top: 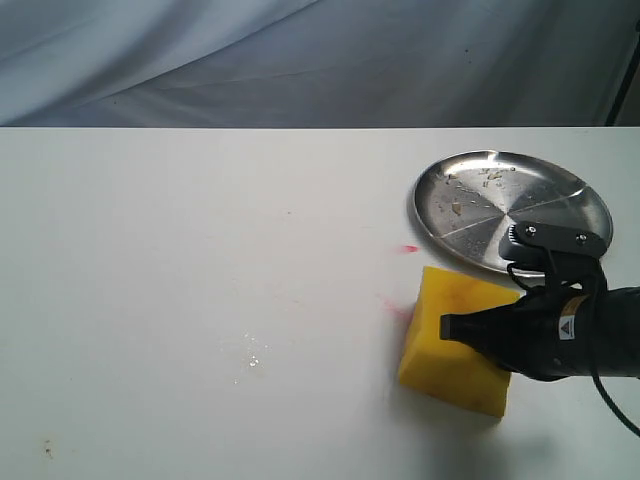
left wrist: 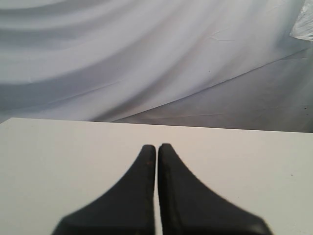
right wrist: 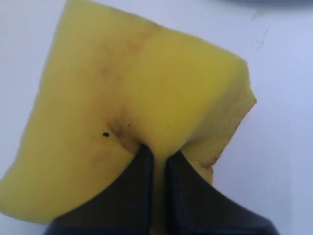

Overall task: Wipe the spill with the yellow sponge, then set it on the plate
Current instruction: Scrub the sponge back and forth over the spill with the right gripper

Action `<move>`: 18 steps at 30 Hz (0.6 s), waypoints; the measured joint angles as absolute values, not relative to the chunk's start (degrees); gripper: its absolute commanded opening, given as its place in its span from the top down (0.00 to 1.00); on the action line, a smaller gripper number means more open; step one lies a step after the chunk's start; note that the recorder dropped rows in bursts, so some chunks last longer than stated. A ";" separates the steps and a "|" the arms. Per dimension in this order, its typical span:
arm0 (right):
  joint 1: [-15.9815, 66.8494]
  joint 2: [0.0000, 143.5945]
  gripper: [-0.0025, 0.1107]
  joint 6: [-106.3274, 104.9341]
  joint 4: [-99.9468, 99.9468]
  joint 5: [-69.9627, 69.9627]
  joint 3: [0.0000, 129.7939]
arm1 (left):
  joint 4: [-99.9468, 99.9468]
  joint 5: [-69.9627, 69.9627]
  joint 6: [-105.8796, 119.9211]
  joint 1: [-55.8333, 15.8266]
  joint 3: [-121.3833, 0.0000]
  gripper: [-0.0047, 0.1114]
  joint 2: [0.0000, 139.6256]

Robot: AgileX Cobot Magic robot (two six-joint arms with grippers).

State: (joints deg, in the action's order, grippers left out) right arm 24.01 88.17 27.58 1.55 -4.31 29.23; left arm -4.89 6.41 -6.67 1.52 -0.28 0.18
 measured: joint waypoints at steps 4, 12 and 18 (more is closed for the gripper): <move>26.06 88.17 0.98 27.58 1.55 -3.77 29.23 | -4.89 6.41 -6.67 1.52 -0.28 0.93 0.18; 30.91 88.17 0.98 27.58 -0.60 -4.18 29.85 | -4.89 6.41 -6.67 1.52 -0.28 0.93 0.18; 34.33 88.17 0.98 26.92 -2.40 -4.20 29.85 | -4.89 6.41 -6.67 1.52 -0.28 0.93 0.18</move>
